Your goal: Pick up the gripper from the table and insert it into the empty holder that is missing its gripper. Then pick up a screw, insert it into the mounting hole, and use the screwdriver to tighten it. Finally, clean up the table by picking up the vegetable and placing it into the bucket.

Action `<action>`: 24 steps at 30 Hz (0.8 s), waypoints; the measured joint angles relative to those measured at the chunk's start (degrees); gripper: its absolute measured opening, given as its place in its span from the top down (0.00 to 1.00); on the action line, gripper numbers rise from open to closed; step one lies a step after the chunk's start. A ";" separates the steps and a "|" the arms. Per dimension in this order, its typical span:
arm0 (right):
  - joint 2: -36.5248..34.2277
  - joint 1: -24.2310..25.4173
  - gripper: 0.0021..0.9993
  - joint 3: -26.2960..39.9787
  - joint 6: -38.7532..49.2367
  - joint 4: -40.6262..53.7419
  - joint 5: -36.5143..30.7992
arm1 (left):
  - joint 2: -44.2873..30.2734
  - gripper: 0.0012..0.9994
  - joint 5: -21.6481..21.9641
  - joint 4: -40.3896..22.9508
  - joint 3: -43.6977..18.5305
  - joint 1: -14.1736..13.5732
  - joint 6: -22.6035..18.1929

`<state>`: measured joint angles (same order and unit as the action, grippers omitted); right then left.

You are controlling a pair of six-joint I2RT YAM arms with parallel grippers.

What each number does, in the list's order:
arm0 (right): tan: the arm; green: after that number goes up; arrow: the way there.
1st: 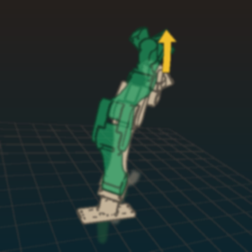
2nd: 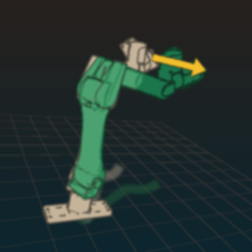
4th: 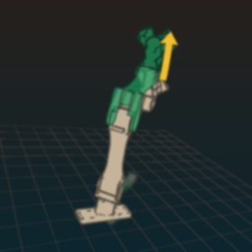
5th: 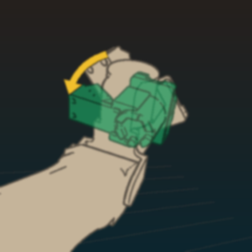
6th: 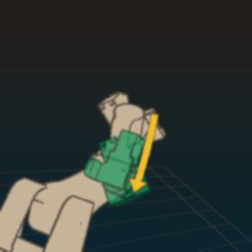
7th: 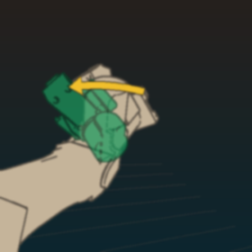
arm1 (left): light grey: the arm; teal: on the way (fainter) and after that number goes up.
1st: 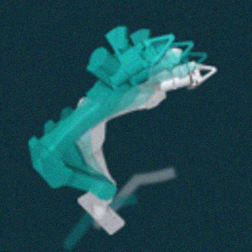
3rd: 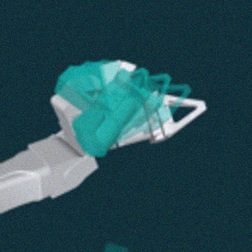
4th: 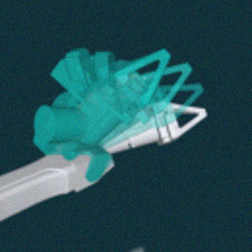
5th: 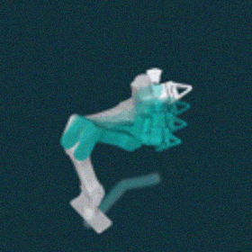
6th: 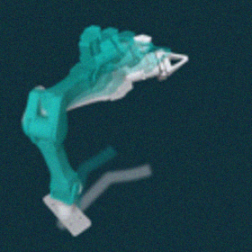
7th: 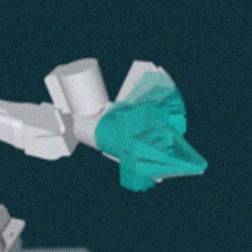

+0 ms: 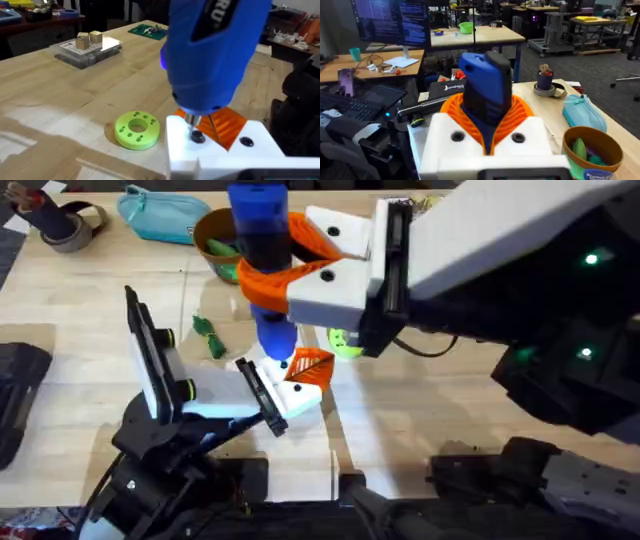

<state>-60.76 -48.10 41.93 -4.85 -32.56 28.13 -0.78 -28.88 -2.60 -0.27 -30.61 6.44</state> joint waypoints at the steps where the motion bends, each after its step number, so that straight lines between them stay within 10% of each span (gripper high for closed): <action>1: 0.01 0.00 0.96 0.00 -0.01 0.01 0.02 | -0.01 0.99 0.00 0.01 0.00 0.00 0.00; 24: 0.73 0.00 0.96 0.00 -0.39 0.07 0.04 | -0.01 0.99 0.00 0.01 0.00 0.00 0.00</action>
<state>-60.04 -48.10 41.93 -5.24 -32.49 28.17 -0.79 -28.88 -2.59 -0.27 -30.61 6.44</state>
